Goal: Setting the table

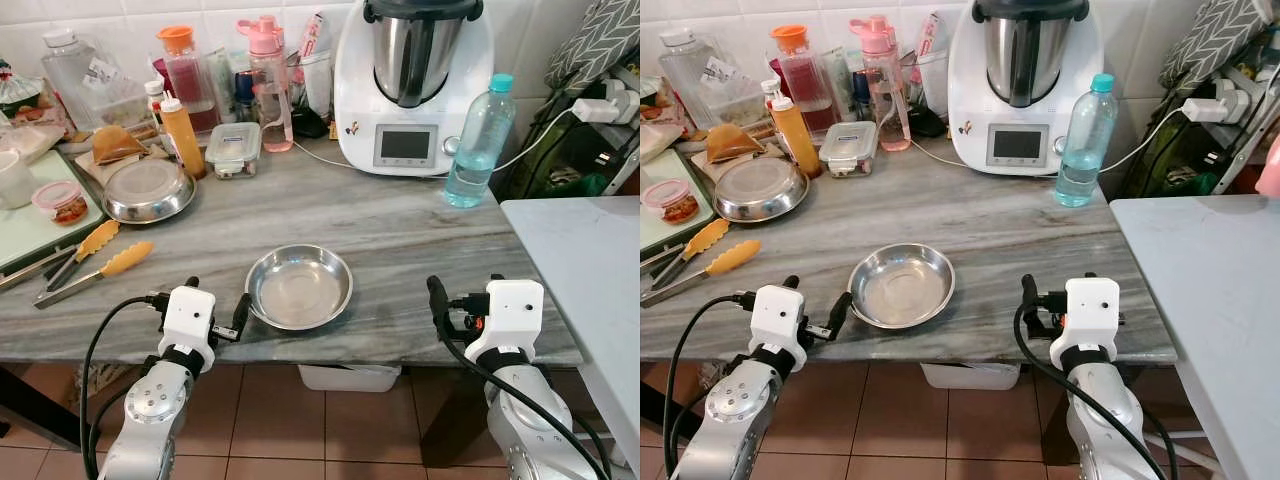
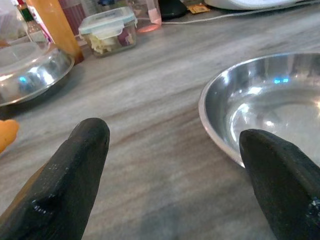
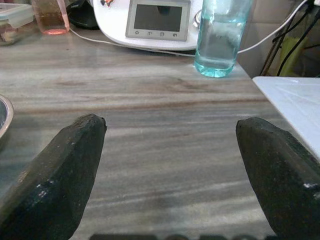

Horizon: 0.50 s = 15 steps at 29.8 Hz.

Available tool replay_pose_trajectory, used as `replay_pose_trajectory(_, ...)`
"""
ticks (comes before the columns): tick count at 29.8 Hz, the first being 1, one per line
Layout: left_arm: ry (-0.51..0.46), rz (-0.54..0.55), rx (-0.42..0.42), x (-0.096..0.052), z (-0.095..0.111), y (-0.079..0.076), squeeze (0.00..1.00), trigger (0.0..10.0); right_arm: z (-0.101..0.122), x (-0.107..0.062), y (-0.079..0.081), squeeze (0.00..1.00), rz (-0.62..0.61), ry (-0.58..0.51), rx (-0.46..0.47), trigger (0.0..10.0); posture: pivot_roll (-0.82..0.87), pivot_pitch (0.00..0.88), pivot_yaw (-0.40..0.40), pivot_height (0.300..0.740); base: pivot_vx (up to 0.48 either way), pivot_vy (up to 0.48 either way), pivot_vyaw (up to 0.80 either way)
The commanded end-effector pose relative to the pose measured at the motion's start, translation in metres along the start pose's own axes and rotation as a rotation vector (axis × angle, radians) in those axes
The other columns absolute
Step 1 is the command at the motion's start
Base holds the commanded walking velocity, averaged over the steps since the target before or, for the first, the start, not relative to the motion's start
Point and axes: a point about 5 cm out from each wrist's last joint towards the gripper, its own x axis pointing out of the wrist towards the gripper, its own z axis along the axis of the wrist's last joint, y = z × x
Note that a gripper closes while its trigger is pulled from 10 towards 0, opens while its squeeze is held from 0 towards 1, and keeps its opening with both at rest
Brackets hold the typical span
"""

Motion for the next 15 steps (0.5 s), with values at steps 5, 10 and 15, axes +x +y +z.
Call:
replay_pose_trajectory(5,0.000,0.002,0.016,0.0002,0.0032,0.0028,0.00,10.0,0.0004,0.0017,0.0020,0.00,0.003,-0.005,0.015,10.0,-0.10,0.016,0.086,0.740,0.000,0.000,0.00)
replay_pose_trajectory(10,0.004,0.003,0.017,-0.0003,0.0034,0.0033,0.00,10.0,0.0002,0.0023,0.0021,0.00,0.003,-0.005,0.019,10.0,-0.10,0.014,0.087,0.740,0.000,0.000,0.00)
replay_pose_trajectory(15,0.007,0.001,0.017,-0.0005,0.0034,0.0035,0.00,10.0,-0.0003,0.0034,0.0018,0.00,0.002,-0.005,0.021,10.0,-0.09,0.012,0.089,0.740,0.000,0.000,0.00)
